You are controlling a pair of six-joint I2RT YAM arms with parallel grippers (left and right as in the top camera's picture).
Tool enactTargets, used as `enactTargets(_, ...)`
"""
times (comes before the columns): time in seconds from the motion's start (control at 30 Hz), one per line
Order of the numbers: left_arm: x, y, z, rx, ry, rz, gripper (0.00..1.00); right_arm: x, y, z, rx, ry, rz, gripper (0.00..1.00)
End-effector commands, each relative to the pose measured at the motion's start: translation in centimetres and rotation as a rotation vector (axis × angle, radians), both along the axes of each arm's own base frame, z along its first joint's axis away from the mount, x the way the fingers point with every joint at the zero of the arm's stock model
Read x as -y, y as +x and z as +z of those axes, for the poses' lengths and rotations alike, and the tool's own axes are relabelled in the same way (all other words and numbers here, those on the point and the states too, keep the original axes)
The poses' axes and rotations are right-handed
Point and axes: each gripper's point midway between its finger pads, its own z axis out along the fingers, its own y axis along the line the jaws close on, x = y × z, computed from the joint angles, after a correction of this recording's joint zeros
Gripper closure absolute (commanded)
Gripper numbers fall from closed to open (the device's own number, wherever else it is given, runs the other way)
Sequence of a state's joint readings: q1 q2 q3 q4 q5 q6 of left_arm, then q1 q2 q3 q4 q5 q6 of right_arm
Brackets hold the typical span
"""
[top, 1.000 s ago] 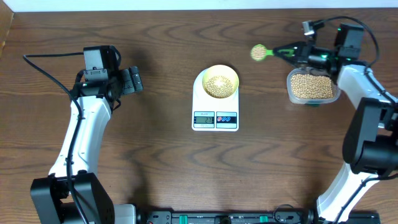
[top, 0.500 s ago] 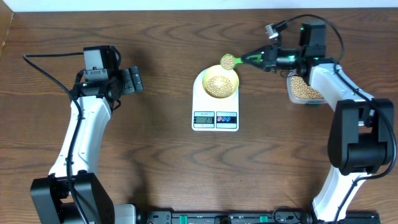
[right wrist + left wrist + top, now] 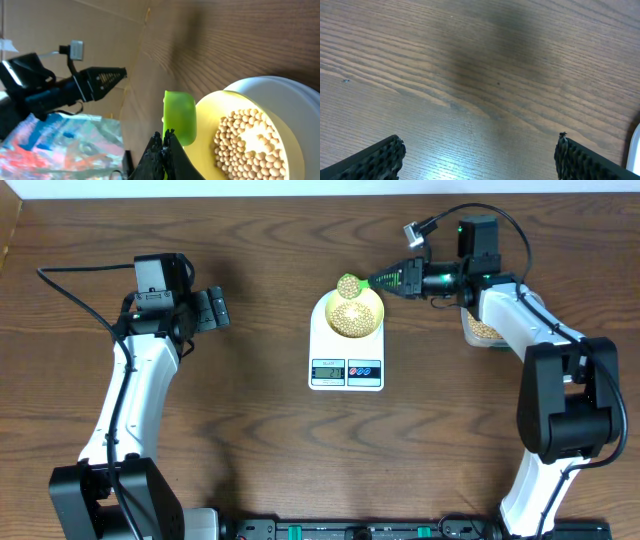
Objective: Scoop item into bowl and weigh 50g on scale
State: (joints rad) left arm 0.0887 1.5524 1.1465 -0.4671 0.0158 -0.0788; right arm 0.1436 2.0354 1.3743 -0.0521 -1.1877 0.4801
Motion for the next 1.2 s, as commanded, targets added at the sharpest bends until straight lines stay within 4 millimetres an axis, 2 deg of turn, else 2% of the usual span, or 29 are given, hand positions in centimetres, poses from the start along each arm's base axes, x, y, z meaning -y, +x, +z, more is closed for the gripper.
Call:
enactTargets(0.0, -0.3, 0.0, -0.5, -0.016, 0.007, 0.017, 0.02, -0.8, -0.4, -0.6, 0.069, -0.029, 0.028, 0.99)
enactTargets(0.23, -0.3, 0.0, -0.5, -0.015, 0.007, 0.017, 0.02, -0.8, -0.4, -0.9, 0.057, -0.046, 0.017, 0.99)
enactTargets(0.4, -0.3, 0.0, -0.5, -0.016, 0.007, 0.017, 0.02, -0.1, -0.3, -0.8, 0.079, -0.119, -0.024, 0.99)
enactTargets(0.7, -0.3, 0.0, -0.5, -0.016, 0.007, 0.017, 0.02, 1.1, -0.9, 2.3, 0.228, -0.241, -0.065, 0.99)
enactTargets(0.83, -0.3, 0.0, -0.5, -0.016, 0.007, 0.017, 0.02, 1.0, -1.4, 3.3, 0.314, -0.304, -0.06, 0.99)
enactTargets(1.17, -0.3, 0.0, -0.5, -0.016, 0.007, 0.017, 0.02, -0.7, -1.6, 2.1, 0.467, -0.527, -0.054, 0.99)
